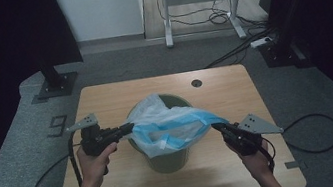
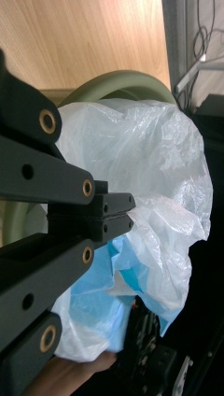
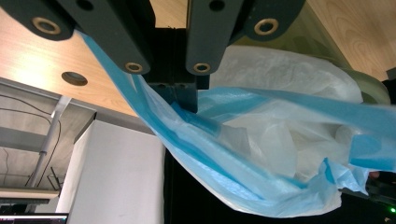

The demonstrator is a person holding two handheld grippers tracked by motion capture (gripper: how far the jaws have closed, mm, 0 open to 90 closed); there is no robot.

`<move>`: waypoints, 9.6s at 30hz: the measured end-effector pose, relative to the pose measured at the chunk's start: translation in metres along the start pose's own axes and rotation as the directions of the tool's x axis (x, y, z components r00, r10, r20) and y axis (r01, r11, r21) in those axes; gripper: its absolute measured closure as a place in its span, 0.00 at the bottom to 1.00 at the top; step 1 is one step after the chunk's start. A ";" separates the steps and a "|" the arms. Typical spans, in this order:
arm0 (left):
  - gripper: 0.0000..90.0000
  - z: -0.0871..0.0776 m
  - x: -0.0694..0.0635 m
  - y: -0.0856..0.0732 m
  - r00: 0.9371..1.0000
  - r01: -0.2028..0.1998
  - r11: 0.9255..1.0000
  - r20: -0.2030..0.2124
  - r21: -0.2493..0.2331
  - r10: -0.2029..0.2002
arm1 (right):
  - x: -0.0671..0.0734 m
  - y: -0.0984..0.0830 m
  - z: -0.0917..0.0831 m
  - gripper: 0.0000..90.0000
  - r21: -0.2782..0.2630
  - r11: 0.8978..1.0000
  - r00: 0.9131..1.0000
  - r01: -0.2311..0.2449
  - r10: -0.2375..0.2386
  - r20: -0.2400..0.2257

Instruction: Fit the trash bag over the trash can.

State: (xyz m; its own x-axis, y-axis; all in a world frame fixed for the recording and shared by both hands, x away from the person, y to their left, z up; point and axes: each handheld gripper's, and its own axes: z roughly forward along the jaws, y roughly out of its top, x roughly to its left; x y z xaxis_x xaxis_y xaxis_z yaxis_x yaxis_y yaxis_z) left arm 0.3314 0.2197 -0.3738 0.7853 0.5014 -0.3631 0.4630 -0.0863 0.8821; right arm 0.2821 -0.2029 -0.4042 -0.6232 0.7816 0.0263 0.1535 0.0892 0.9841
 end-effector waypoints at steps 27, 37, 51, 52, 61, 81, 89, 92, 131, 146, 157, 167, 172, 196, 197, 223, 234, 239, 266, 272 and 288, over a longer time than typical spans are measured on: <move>1.00 0.014 0.019 0.024 0.999 -0.032 0.999 -0.022 -0.012 0.031 | -0.041 0.038 0.025 0.99 -0.050 0.998 0.996 -0.035 0.039 0.083; 1.00 -0.002 0.013 0.004 0.999 -0.020 1.000 -0.040 0.009 0.020 | -0.019 0.015 0.016 0.99 -0.034 0.999 0.999 -0.033 0.033 0.009; 1.00 -0.026 0.002 -0.026 1.000 0.009 0.999 -0.022 0.031 -0.009 | 0.006 -0.028 -0.014 0.99 0.026 0.992 0.986 -0.126 0.128 -0.110; 1.00 -0.028 0.002 -0.028 1.000 0.012 1.000 -0.024 0.027 -0.012 | 0.007 -0.030 -0.016 0.99 0.032 0.992 0.985 -0.126 0.129 -0.119; 1.00 -0.034 0.008 -0.040 0.999 0.045 0.998 -0.026 0.036 -0.044 | 0.008 -0.049 -0.020 0.99 0.097 0.986 0.983 -0.133 0.144 -0.116; 1.00 -0.035 0.018 -0.055 0.996 0.085 0.994 -0.043 0.061 -0.083 | 0.005 -0.060 -0.002 0.99 0.181 0.974 0.986 -0.133 0.148 -0.071; 1.00 -0.036 0.024 -0.060 0.994 0.102 0.992 -0.052 0.070 -0.098 | 0.002 -0.060 0.007 0.99 0.192 0.971 0.985 -0.141 0.157 -0.070; 1.00 -0.036 0.025 -0.062 0.994 0.103 0.992 -0.054 0.077 -0.099 | 0.001 -0.060 0.010 0.99 0.191 0.970 0.984 -0.149 0.164 -0.068; 0.32 -0.057 0.000 -0.028 0.986 -0.161 0.984 0.047 0.075 0.158 | 0.000 -0.053 0.013 0.99 0.178 0.973 0.988 -0.148 0.155 -0.022; 0.27 -0.051 -0.016 -0.001 0.976 -0.216 0.973 0.028 0.084 0.214 | 0.001 -0.053 0.017 0.99 0.188 0.972 0.989 -0.140 0.147 -0.027; 0.27 -0.048 -0.018 0.016 0.975 -0.221 0.973 0.038 0.061 0.219 | 0.002 -0.050 0.017 0.99 0.182 0.975 0.990 -0.129 0.136 -0.026; 0.38 -0.023 -0.014 0.029 0.977 -0.211 0.971 0.064 0.112 0.205 | 0.007 -0.052 0.021 0.99 0.194 0.975 0.992 -0.111 0.119 -0.030; 0.54 -0.014 -0.009 0.025 0.975 -0.213 0.969 0.086 0.126 0.203 | 0.008 -0.052 0.022 0.99 0.194 0.975 0.993 -0.106 0.114 -0.032; 1.00 -0.016 -0.006 0.012 0.985 -0.174 0.983 0.020 0.066 0.173 | 0.006 -0.010 -0.030 0.44 0.056 0.995 0.986 -0.078 0.086 -0.141; 1.00 -0.016 -0.006 0.012 0.984 -0.176 0.982 0.017 0.066 0.175 | 0.005 -0.009 -0.030 0.43 0.055 0.995 0.986 -0.084 0.091 -0.143; 1.00 -0.023 0.000 0.015 0.986 -0.163 0.986 -0.022 0.035 0.164 | -0.004 0.018 -0.001 0.99 0.088 0.991 0.988 -0.098 0.107 -0.108; 1.00 -0.036 0.015 0.016 0.990 -0.119 0.993 -0.084 -0.021 0.117 | -0.008 0.016 0.004 0.99 0.114 0.993 0.999 -0.025 0.027 -0.018; 1.00 -0.036 0.022 0.015 0.992 -0.095 0.995 -0.089 -0.022 0.093 | -0.013 0.020 0.013 0.99 0.122 0.992 0.999 -0.039 0.039 0.000; 1.00 -0.009 0.056 0.011 0.984 -0.026 0.998 -0.176 0.058 0.036 | -0.026 0.020 0.067 0.99 0.182 0.983 0.997 -0.037 0.022 0.079; 1.00 -0.003 0.065 0.007 0.984 0.001 0.997 -0.180 0.072 0.012 | -0.029 0.014 0.071 0.99 0.195 0.980 0.996 -0.043 0.028 0.079; 1.00 0.021 0.098 -0.008 0.978 0.144 0.976 -0.177 0.165 -0.114 | -0.038 -0.009 0.093 0.99 0.281 0.955 0.995 -0.095 0.083 0.054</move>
State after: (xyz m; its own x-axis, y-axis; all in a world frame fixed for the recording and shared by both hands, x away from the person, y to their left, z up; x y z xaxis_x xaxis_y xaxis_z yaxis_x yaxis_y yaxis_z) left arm 0.4127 0.2517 -0.4227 0.6422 0.6524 -0.4024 0.6325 -0.1545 0.7590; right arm 0.3759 -0.1757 -0.4303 -0.5661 0.8185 0.0980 0.4209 0.1847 0.8881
